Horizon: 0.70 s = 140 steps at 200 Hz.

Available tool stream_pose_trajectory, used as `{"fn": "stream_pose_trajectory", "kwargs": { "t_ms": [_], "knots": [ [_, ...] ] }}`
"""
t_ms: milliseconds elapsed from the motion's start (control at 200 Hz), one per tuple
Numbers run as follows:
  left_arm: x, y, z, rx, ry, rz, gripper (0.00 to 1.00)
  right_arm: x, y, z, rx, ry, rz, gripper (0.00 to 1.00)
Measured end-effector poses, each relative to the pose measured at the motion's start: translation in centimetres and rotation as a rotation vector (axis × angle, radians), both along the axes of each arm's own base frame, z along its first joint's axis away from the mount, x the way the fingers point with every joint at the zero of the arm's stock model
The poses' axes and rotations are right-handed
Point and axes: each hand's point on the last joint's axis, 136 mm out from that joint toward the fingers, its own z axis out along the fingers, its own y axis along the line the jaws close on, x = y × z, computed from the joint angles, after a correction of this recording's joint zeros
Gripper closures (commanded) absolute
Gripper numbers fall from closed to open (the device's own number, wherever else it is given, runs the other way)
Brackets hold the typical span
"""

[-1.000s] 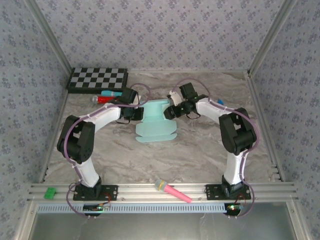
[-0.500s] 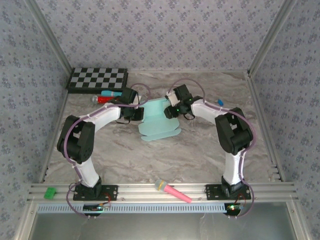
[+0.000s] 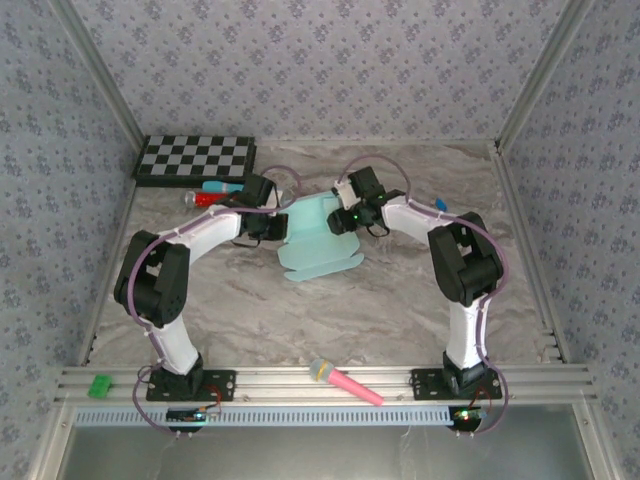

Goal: Fold the paper box

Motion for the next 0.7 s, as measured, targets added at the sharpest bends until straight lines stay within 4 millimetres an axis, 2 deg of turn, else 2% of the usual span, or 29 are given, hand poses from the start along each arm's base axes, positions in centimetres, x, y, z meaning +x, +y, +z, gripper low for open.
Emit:
{"fn": "stream_pose_trajectory", "kwargs": {
  "t_ms": [185,390,485,700],
  "knots": [
    [0.0,-0.6,0.6,-0.029,0.005,-0.018,1.0,0.4,-0.3,0.6,0.048,0.012,0.014,0.45],
    [-0.5,-1.5,1.3,-0.067,0.042,-0.061,1.0,0.7,0.6,1.5,0.061,0.016,0.06,0.45],
    [-0.6,-1.8,1.4,-0.076,0.064,-0.074,1.0,0.8,0.6,1.2,0.055,0.02,0.064,0.49],
    [-1.3,-1.6,0.7,-0.073,0.112,-0.074,1.0,0.5,0.3,0.3,0.027,0.043,0.057,0.5]
  ]
}}
